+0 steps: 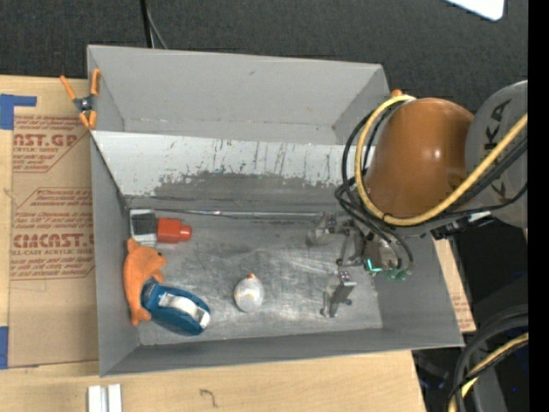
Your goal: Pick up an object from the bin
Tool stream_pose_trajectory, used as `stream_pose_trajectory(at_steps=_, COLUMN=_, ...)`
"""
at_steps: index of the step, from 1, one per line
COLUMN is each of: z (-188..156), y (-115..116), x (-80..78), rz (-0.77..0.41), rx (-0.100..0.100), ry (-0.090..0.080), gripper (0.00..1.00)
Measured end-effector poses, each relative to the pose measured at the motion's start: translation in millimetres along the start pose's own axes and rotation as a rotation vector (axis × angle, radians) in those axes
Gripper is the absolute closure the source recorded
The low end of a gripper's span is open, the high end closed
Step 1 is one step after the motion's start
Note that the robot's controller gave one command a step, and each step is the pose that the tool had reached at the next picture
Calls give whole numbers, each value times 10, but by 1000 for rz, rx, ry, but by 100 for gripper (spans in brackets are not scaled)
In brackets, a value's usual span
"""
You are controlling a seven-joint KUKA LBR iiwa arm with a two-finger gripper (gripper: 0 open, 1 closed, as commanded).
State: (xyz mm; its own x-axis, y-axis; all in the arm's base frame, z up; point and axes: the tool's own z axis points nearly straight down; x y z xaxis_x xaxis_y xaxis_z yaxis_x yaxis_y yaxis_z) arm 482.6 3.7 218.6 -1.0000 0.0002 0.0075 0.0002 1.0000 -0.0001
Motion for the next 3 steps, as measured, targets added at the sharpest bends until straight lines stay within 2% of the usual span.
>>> stream_pose_trajectory(at_steps=1, z=-41, y=0, x=-17, rz=0, rx=0, ry=-9, gripper=0)
stream_pose_trajectory(at_steps=2, z=659, y=368, x=-40, rz=-94, rx=0, ry=-12, gripper=0)
stream_pose_trajectory(at_steps=3, z=822, y=545, x=-45, rz=-178, rx=1, ry=-4, gripper=0)
